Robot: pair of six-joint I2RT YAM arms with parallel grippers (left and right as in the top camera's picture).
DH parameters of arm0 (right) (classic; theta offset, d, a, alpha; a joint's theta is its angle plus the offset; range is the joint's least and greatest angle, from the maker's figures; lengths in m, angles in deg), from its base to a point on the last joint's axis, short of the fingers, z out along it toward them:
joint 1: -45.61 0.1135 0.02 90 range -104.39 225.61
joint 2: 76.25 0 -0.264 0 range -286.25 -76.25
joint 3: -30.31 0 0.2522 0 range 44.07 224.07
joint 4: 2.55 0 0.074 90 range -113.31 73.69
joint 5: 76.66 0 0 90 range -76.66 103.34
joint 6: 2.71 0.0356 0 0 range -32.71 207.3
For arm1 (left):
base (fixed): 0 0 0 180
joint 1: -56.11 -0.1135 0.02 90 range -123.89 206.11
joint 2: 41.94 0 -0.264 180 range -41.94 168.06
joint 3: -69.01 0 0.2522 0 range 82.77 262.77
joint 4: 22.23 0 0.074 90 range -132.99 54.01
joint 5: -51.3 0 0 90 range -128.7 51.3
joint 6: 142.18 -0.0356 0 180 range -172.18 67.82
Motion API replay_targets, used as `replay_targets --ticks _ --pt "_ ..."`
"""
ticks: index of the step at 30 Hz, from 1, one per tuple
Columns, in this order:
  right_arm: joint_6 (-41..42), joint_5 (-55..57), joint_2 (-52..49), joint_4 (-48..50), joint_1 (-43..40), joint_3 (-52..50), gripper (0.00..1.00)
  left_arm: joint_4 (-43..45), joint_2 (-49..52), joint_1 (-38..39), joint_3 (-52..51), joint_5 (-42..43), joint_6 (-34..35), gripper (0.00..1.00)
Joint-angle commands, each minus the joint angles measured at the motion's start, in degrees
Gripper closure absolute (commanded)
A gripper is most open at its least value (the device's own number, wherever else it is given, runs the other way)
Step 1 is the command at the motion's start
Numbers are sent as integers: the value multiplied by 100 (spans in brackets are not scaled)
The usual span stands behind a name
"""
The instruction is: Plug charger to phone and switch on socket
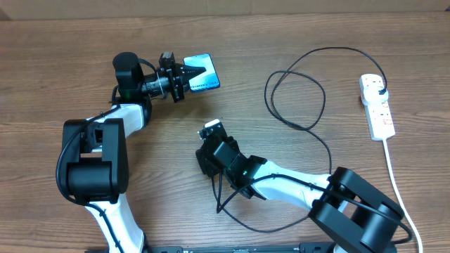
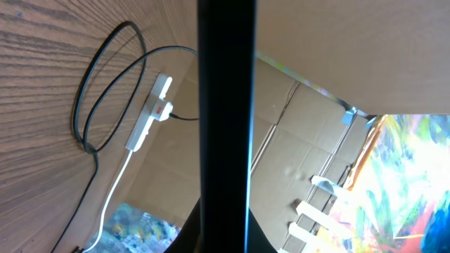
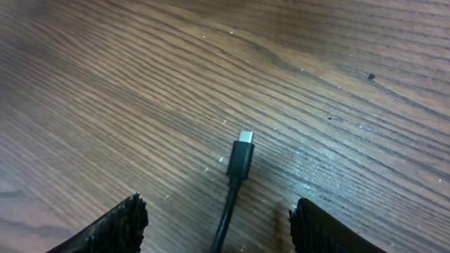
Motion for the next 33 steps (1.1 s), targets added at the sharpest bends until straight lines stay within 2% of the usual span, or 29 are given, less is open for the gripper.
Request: replay_targets --ticks 1,4,11,15,24,26,31,33 --pt "-208 125 -225 46 15 26 34 61 -4 -39 120 188 -199 96" --pt "-289 129 -291 57 74 68 35 61 -4 -39 120 186 -199 96" --pt "-538 625 -485 61 382 166 52 61 -4 -39 120 236 -197 96" --pt "-610 625 -802 -179 424 483 53 61 -4 -39 120 317 -195 96" --pt "-603 710 -1163 -411 396 848 64 63 -4 -42 120 385 -203 96" --pt "-579 710 -1163 -433 363 848 70 63 -4 -42 120 380 -203 96" --pt "-273 704 -1161 -660 179 931 95 63 -4 -42 120 385 -278 96" --pt "-251 533 -1161 -1001 92 1106 96 61 -4 -42 120 382 -350 96"
